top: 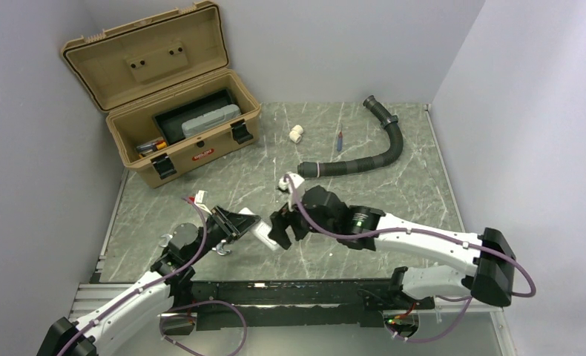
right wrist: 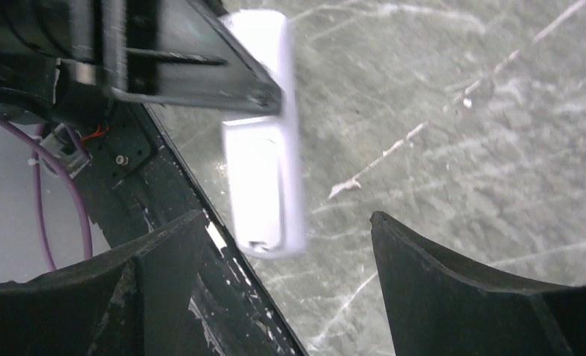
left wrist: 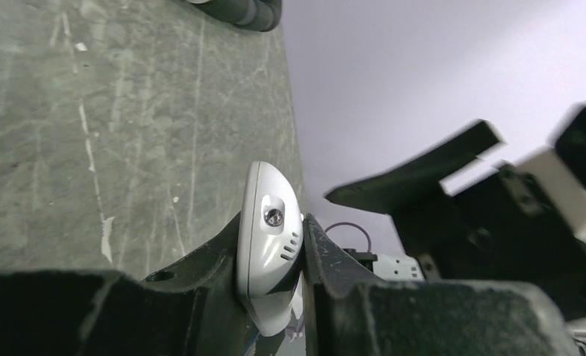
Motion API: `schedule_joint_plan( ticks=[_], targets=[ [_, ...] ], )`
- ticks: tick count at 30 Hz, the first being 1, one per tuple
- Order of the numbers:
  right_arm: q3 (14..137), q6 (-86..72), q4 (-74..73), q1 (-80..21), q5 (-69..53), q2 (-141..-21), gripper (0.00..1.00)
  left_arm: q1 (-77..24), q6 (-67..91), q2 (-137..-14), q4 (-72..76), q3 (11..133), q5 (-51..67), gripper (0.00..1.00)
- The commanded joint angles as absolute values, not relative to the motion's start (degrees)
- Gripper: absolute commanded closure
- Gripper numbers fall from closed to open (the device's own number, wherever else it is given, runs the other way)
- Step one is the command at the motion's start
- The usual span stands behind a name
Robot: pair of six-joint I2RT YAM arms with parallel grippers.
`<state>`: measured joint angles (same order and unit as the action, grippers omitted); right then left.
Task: Load the batteries into the remote control
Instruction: Load the battery cover into the remote control.
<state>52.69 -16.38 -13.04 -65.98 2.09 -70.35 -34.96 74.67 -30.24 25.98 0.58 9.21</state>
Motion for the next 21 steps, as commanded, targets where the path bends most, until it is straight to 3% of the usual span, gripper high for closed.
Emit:
schedule_joint_plan(
  ticks=[1, 9, 21],
  targets=[
    [45.3, -22.9, -5.8, -61.4, -7.0, -63.9, 0.15, -35.0, 75.2, -29.7, 33.4, -2.3, 12.8, 1.00],
    [37.0, -29.6, 4.3, -57.5, -14.6, -57.9, 0.10, -35.1, 75.5, -30.1, 33.4, -1.3, 13.6, 1.00],
    [30.4, -39.3, 19.1, -54.3, -20.3, -61.1, 0.07, -35.1, 75.8, -29.3, 32.6, -0.9, 13.7, 1.00]
  ],
)
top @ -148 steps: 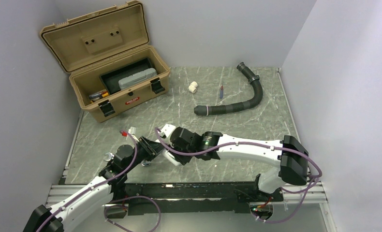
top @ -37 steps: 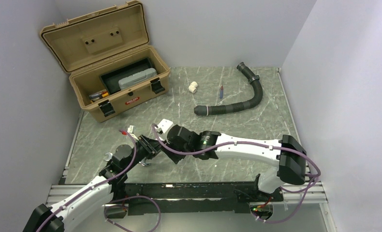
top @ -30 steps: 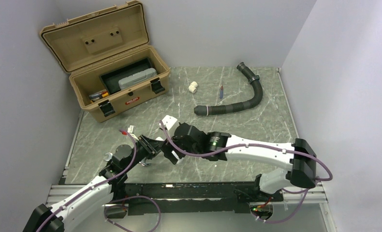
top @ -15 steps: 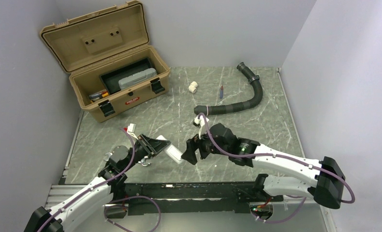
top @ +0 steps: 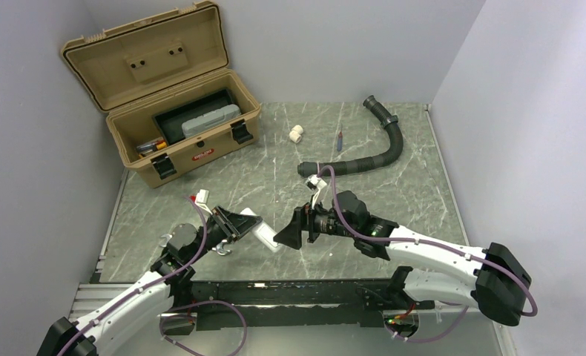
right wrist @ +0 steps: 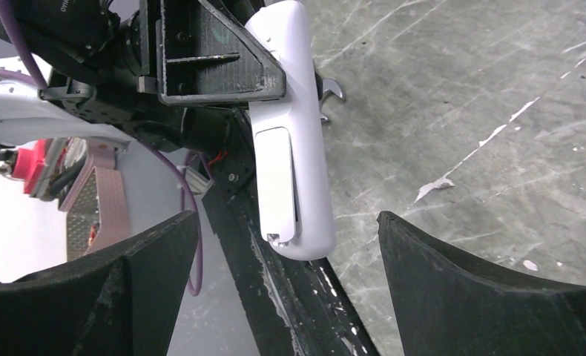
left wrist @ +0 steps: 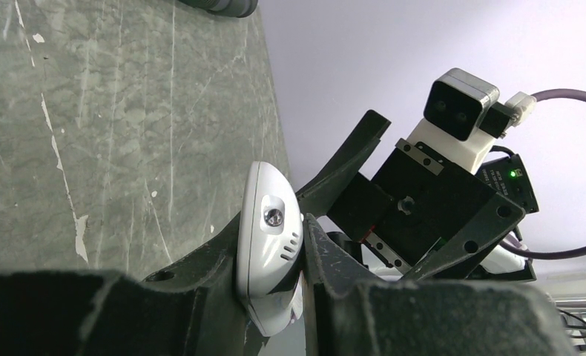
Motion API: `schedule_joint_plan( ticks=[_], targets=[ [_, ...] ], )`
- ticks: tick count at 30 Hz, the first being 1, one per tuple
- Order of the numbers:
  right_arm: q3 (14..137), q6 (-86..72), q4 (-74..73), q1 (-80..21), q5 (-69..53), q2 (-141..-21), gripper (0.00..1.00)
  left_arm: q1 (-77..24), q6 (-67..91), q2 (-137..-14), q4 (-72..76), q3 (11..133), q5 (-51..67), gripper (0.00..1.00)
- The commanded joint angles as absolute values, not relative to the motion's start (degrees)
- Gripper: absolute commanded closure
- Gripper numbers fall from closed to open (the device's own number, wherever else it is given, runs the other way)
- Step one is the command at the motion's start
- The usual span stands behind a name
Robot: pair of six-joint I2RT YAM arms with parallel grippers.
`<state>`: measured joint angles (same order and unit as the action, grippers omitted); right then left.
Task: Load the batteries into the remote control
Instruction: Load the battery cover into the remote control.
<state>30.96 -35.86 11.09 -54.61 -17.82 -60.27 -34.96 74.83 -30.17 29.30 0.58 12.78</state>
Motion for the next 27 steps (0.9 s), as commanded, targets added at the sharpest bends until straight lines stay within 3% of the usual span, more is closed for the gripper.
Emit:
schedule_joint_plan(
  ticks=[1, 13, 27],
  targets=[
    [30.4, -39.4, 19.3, -54.3, -20.6, -61.5, 0.07, -35.0, 75.8, -29.3, 32.6, -0.9, 13.8, 1.00],
    [28.5, -40.5, 22.8, -54.2, -23.0, -65.8, 0.10, -35.1, 76.2, -29.6, 33.6, -0.8, 14.0, 1.00],
    [25.9, -43.5, 30.4, -53.5, -25.4, -68.3, 0.27, -35.0, 76.3, -29.6, 33.6, -0.5, 13.8, 1.00]
  ],
)
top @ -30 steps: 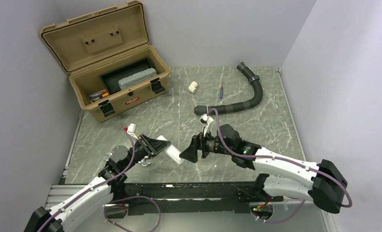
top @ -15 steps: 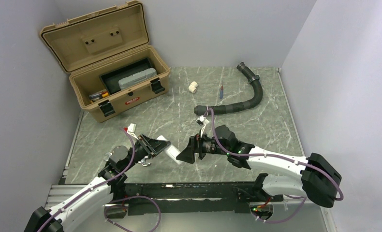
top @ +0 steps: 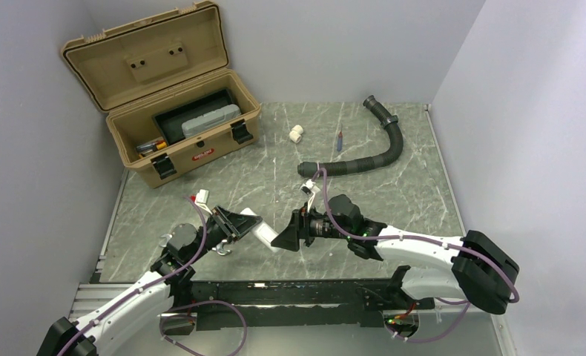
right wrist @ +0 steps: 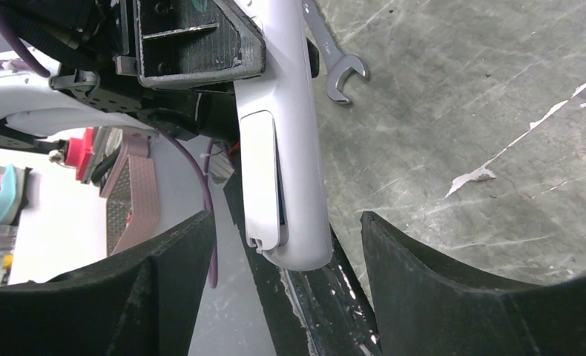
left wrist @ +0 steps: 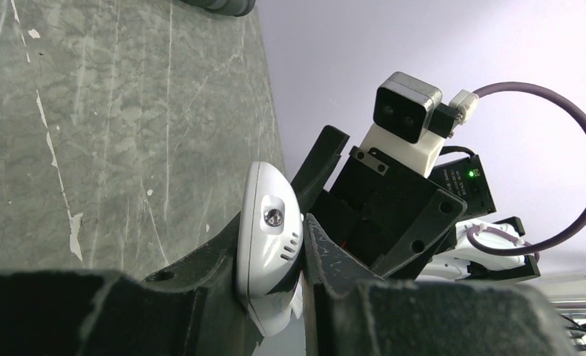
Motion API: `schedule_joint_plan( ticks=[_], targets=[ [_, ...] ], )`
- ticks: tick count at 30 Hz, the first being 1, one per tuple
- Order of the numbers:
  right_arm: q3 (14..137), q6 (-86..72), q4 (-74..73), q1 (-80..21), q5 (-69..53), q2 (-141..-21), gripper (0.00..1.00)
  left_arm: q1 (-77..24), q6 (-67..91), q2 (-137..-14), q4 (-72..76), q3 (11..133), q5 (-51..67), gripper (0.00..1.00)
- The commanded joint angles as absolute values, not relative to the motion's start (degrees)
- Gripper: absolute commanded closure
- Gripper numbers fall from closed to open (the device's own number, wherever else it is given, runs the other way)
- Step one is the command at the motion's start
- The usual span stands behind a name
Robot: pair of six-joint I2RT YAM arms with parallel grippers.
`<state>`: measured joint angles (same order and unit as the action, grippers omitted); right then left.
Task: Load the batteries into the remote control
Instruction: Load the battery cover into the remote control.
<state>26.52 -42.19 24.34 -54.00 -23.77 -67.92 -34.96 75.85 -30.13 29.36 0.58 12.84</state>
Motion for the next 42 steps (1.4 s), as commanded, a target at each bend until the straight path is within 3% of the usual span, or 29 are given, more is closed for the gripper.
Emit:
schedule_joint_plan(
  ticks=[1, 12, 36, 38, 42],
  targets=[
    [25.9, -43.5, 30.5, -53.5, -25.5, -68.5, 0.30, -35.0, 76.3, -29.6, 33.7, -0.6, 13.8, 1.00],
    [25.9, -43.9, 31.9, -53.1, -27.0, -69.7, 0.49, -35.1, 76.3, -29.2, 33.6, -0.6, 13.7, 1.00],
    [27.4, -43.2, 31.0, -52.9, -28.0, -71.7, 0.80, -35.1, 76.1, -28.9, 34.0, -0.5, 14.2, 1.00],
    [27.8, -42.7, 30.2, -52.8, -27.8, -71.2, 0.75, -35.1, 75.8, -28.8, 34.0, -0.6, 14.3, 1.00],
    [28.4, -41.0, 27.2, -52.3, -26.3, -68.7, 0.30, -35.1, 75.3, -28.6, 33.8, -0.9, 14.6, 1.00]
  ],
)
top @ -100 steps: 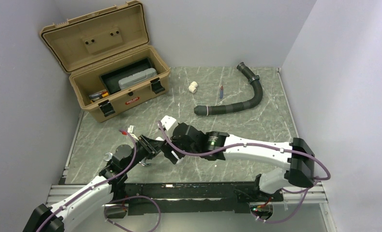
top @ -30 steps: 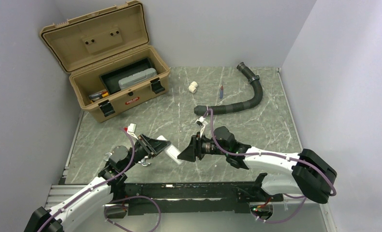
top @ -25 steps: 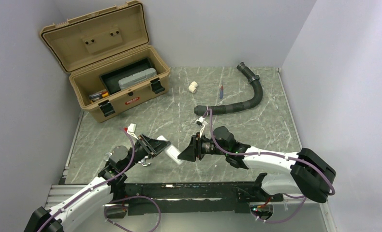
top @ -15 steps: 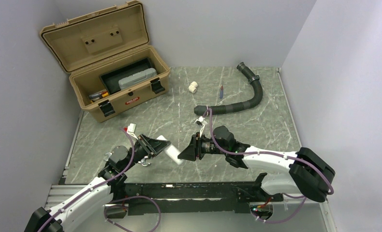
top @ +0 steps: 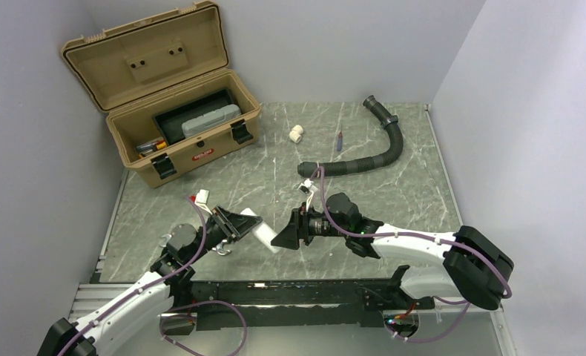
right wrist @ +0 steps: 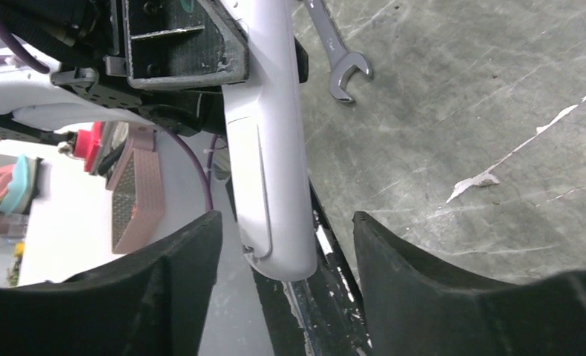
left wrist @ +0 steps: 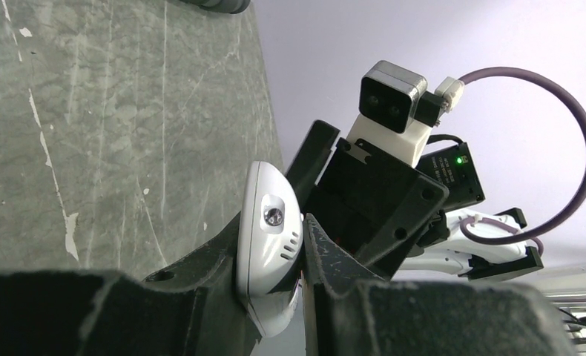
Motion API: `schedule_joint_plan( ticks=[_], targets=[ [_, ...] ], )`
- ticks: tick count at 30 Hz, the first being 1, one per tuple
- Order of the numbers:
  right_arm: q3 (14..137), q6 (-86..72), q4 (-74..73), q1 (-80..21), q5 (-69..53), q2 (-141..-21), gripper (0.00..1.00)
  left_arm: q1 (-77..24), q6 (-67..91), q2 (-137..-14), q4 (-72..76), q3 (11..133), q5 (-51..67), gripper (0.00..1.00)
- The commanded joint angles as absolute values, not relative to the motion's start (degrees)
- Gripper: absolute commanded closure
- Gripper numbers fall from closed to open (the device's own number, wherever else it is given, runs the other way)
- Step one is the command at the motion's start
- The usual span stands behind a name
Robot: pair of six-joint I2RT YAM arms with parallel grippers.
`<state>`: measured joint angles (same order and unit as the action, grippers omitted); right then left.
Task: Load the batteries into the remote control
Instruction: Load the battery cover into the remote control.
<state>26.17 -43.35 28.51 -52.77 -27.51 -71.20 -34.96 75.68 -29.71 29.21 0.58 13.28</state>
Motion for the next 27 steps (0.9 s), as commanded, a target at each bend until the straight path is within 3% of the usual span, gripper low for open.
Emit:
schedule_joint_plan(
  ticks=[1, 8, 27],
  targets=[
    [28.7, -40.4, 26.2, -52.1, -25.9, -67.9, 0.24, -35.0, 75.2, -28.6, 33.6, -0.9, 14.6, 1.00],
    [30.7, -35.8, 18.8, -48.8, -25.6, -61.8, 0.10, -35.0, 75.0, -30.1, 35.6, -1.5, 15.5, 1.00],
    [27.8, -39.2, 28.9, -46.4, -39.4, -67.3, 0.10, -35.1, 71.4, -38.8, 49.9, 1.3, 22.7, 1.00]
  ],
)
